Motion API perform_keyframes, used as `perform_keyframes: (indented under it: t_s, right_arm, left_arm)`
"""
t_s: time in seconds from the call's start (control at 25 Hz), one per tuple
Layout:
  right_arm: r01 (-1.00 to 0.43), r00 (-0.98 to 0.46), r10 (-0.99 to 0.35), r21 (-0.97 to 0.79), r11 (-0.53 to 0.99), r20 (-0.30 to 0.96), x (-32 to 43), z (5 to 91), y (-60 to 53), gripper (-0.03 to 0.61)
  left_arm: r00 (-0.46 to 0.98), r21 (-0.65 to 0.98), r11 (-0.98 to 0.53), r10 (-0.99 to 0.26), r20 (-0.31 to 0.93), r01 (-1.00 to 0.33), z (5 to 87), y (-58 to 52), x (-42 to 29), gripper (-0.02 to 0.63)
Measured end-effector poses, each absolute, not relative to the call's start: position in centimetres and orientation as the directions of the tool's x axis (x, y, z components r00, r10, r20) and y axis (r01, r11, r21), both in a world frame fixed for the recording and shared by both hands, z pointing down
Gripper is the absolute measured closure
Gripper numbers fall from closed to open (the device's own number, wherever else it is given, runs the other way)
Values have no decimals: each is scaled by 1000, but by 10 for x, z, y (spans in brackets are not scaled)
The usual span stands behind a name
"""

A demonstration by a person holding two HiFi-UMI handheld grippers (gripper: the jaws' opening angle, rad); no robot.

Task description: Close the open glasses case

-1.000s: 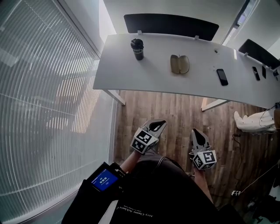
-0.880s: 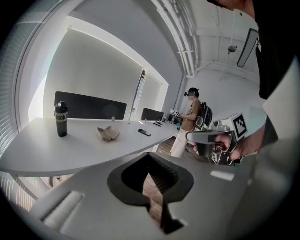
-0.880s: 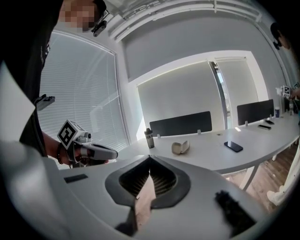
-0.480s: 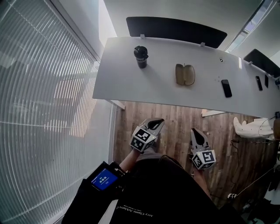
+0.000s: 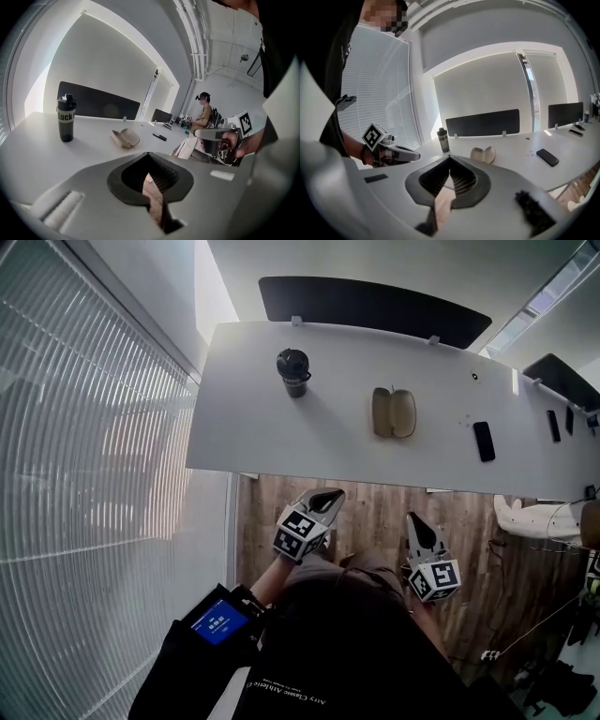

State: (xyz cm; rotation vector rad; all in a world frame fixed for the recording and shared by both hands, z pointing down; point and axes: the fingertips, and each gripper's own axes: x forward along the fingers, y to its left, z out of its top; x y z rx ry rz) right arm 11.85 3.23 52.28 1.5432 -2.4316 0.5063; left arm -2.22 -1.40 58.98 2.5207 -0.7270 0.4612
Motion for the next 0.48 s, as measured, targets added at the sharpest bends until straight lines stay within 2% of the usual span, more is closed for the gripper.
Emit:
perform_keyframes:
  t_s: [0.48]
  right_arm:
    - [-879,-475,-805,-231,417,356,184,555,-56,571]
  left_arm:
    - [753,322,-707,-457,473,-630,609,-100,37,606]
